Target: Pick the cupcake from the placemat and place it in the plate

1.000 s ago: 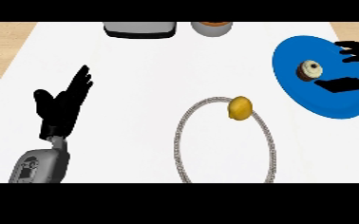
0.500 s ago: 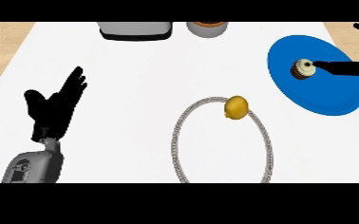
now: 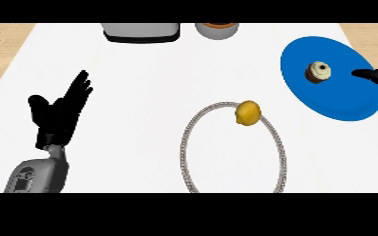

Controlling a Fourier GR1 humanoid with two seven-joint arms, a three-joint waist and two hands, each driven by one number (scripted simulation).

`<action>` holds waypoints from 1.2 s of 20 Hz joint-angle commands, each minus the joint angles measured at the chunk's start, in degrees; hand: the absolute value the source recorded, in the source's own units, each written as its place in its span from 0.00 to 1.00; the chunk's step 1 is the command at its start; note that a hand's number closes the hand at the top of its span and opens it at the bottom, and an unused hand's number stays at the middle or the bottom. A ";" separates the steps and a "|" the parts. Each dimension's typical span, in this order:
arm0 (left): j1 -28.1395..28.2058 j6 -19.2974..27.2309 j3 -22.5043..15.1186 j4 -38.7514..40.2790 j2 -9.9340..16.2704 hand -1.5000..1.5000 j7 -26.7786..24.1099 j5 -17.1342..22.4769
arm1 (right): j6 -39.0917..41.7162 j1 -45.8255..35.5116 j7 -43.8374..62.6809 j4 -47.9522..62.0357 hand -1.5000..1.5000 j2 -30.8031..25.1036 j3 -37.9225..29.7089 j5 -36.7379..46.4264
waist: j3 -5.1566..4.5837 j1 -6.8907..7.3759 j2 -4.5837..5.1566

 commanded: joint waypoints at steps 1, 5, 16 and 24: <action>-1.87 2.60 -1.35 0.18 -2.23 0.50 1.61 -1.70 | 4.91 2.26 -2.37 1.89 0.00 -4.19 -0.54 -2.84 | 0.04 0.41 0.20; -1.26 0.26 -0.95 -2.67 -1.01 0.50 3.04 -0.44 | 2.73 2.21 -3.61 1.31 0.00 -3.35 1.02 -4.18 | 0.03 0.57 0.13; 2.17 -1.51 -0.69 -4.00 -0.54 0.50 1.54 -0.21 | 4.28 5.80 -13.94 12.36 0.00 -11.77 1.02 -3.93 | 0.12 1.33 0.40; -1.05 -1.60 0.23 -1.27 -0.30 0.50 1.70 -0.02 | 6.57 7.22 -15.40 16.25 0.00 -15.78 2.74 -2.53 | 0.16 1.33 0.55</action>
